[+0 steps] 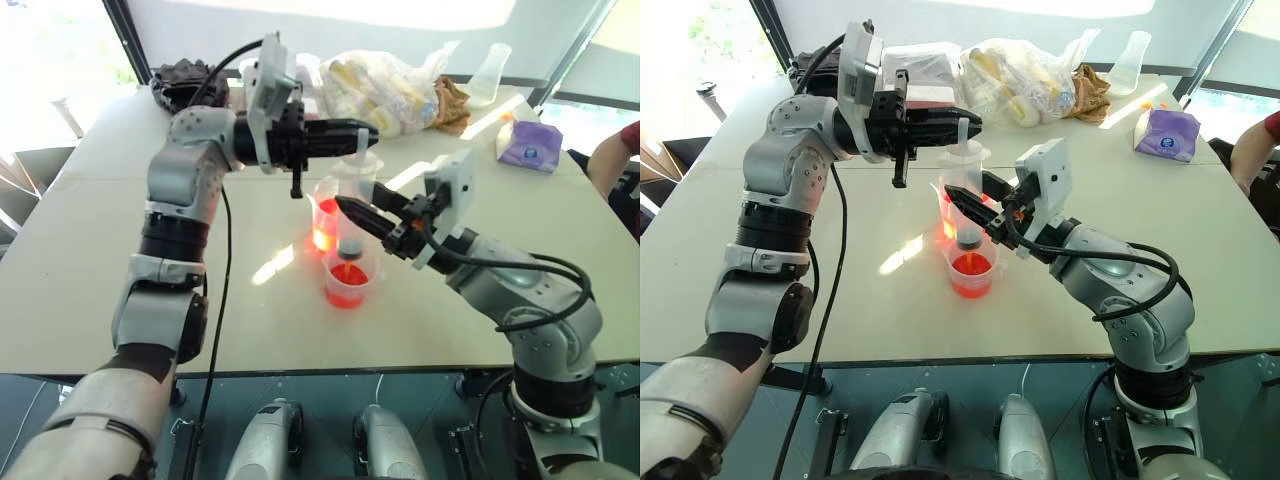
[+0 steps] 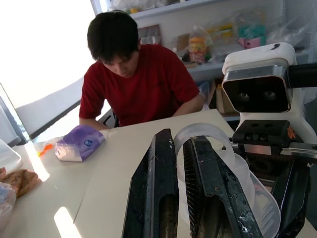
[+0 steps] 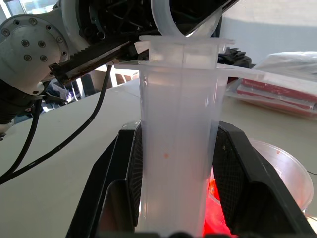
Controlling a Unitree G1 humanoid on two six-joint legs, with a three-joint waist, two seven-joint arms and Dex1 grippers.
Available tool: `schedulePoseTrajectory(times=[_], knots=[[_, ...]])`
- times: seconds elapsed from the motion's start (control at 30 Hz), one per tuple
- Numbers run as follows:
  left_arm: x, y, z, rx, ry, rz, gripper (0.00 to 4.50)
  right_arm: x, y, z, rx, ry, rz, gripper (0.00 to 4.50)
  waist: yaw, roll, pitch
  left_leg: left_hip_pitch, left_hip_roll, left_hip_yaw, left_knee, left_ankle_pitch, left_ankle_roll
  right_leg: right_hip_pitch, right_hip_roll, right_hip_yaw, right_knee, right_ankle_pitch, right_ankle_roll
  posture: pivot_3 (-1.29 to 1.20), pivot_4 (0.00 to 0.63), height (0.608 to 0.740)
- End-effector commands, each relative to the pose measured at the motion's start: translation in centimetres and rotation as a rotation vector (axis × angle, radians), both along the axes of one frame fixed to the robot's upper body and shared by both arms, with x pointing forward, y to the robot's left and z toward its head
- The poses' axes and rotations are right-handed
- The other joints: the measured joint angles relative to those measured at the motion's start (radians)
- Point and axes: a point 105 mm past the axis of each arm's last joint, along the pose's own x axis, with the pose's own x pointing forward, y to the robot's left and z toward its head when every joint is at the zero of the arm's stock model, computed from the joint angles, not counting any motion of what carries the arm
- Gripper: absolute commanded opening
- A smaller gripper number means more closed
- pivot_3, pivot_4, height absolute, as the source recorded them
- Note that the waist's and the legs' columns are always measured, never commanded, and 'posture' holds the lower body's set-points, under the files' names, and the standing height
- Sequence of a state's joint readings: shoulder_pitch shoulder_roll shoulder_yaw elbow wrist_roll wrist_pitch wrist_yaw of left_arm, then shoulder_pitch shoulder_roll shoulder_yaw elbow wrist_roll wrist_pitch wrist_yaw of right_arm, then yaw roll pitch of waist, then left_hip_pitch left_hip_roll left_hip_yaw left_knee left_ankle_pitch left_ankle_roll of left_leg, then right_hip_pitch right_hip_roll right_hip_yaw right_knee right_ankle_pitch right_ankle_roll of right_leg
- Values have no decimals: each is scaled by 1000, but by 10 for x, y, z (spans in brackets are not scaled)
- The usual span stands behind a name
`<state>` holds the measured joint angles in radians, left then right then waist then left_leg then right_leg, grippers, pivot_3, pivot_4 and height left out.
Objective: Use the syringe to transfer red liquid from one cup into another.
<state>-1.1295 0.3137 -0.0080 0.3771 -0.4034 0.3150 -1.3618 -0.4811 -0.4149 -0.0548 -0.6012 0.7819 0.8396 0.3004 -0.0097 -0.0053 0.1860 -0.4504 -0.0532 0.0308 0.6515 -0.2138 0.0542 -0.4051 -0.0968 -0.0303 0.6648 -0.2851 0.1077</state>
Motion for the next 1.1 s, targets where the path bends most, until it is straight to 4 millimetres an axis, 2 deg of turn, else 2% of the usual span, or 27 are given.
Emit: schedulePoseTrajectory(times=[0.03,0.2,0.3,0.37,0.5,0.6,0.67,0.73,0.83,0.93,0.97,1.03,1.1], knots=[[-13,-19,-23,83,24,-91,22,-6,-6,43,58,-167,-26,1488,0,0,0,0,0,0,0,0,0,0,0,0,0,0,0,0,150,740],[-14,-19,-27,86,30,-91,22,-6,-6,47,53,-170,-24,1488,1,0,0,0,0,0,0,0,0,0,0,0,0,0,0,0,150,740],[-14,-18,-21,64,41,-89,22,-5,-7,49,51,-170,-22,1488,1,0,0,0,0,0,0,0,0,0,0,0,0,0,0,0,150,740],[-10,-12,-7,18,56,-70,809,-4,-10,49,44,-168,-17,1488,1,0,0,0,0,0,0,0,0,0,0,0,0,0,0,0,150,740],[2,-1,13,-49,42,24,1787,-3,-12,50,36,-168,-14,1488,2,0,0,0,0,0,0,0,0,0,0,0,0,0,0,0,150,740],[10,15,28,-98,48,106,2567,-4,-13,51,31,-173,-12,1488,0,0,0,0,0,0,0,0,0,0,0,0,0,0,0,0,150,740],[11,26,33,-111,62,142,2567,-5,-13,51,30,-176,-11,1488,-1,0,0,0,0,0,0,0,0,0,0,0,0,0,0,0,150,740],[12,55,35,-135,114,215,2567,-2,-20,55,55,-168,-30,1488,-6,0,0,0,0,0,0,0,0,0,0,0,0,0,0,0,150,740],[13,85,24,-112,140,340,2567,8,-39,70,157,-114,-64,1488,-12,0,0,2,1,0,-2,0,-1,-1,0,1,1,0,0,0,150,740],[17,110,11,-127,185,487,2567,30,-63,80,182,33,-88,1488,-4,0,0,2,1,0,-2,4,-6,0,0,0,0,0,0,0,150,740],[14,114,5,-121,190,508,2567,43,-73,75,136,120,-123,1488,11,-1,0,2,1,0,-2,4,-6,0,0,0,0,0,0,0,150,740],[4,117,-9,-85,194,531,2567,64,-93,46,-4,378,-205,1488,18,-1,0,1,1,-1,-1,2,-3,1,-1,0,-1,0,0,0,150,740],[-7,117,-23,-49,204,549,2567,73,-105,33,-14,559,-208,1488,18,-1,0,1,-1,1,-2,0,0,1,-5,2,-3,0,-1,0,150,740]])
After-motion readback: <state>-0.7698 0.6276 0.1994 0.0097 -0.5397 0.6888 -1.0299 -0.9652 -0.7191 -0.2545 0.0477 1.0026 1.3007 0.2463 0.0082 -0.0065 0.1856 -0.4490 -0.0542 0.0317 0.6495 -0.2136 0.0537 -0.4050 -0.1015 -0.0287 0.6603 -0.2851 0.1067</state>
